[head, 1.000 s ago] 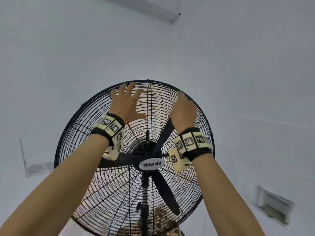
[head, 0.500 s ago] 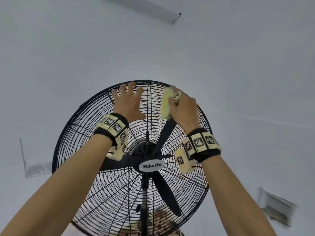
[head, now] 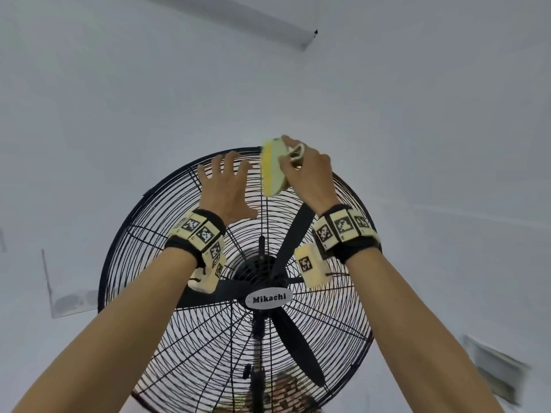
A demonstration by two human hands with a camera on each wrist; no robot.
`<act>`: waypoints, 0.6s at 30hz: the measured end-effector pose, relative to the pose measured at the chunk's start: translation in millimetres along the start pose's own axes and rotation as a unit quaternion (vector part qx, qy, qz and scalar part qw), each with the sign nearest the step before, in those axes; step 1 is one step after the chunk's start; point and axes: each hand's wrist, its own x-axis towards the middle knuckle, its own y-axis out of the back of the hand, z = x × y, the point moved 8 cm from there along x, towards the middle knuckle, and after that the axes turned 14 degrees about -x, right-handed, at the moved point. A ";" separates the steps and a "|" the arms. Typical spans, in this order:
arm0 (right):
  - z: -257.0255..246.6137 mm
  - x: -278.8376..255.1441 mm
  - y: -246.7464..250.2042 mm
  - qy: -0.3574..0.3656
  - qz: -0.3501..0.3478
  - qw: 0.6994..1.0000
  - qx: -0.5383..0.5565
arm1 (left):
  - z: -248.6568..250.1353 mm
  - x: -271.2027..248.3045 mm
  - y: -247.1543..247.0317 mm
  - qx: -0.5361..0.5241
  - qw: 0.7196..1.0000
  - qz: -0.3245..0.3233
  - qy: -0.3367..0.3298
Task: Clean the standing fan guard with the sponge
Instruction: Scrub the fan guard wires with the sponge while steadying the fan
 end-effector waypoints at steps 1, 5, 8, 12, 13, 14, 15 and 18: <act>10.2 6.7 0.6 -0.035 -0.005 0.999 -0.017 | -1.6 0.0 0.1 -0.001 1.000 -0.002 0.001; 67.0 26.0 29.7 -0.204 -0.018 0.964 -0.169 | -5.8 0.0 0.5 0.001 1.000 -0.009 -0.002; 53.4 36.0 34.2 -0.156 -0.009 0.981 -0.116 | -0.2 -1.0 -0.8 0.012 1.000 -0.006 -0.006; 13.5 38.1 20.5 -0.060 0.007 0.998 0.021 | 4.1 -6.7 -4.4 0.014 1.000 0.013 -0.010; 14.4 37.6 17.9 -0.065 0.009 0.998 0.019 | 2.9 -8.0 -4.7 0.012 1.000 0.016 -0.009; 20.6 37.0 17.5 -0.078 0.015 0.997 0.001 | 0.9 -8.5 -4.9 0.011 1.000 0.017 -0.008; 30.5 35.9 19.2 -0.102 0.017 0.994 -0.042 | -1.0 -8.8 -4.6 0.010 1.000 0.018 -0.006; 59.8 33.1 31.4 -0.156 0.001 0.970 -0.185 | -0.8 -9.3 -3.4 0.017 1.000 0.016 -0.006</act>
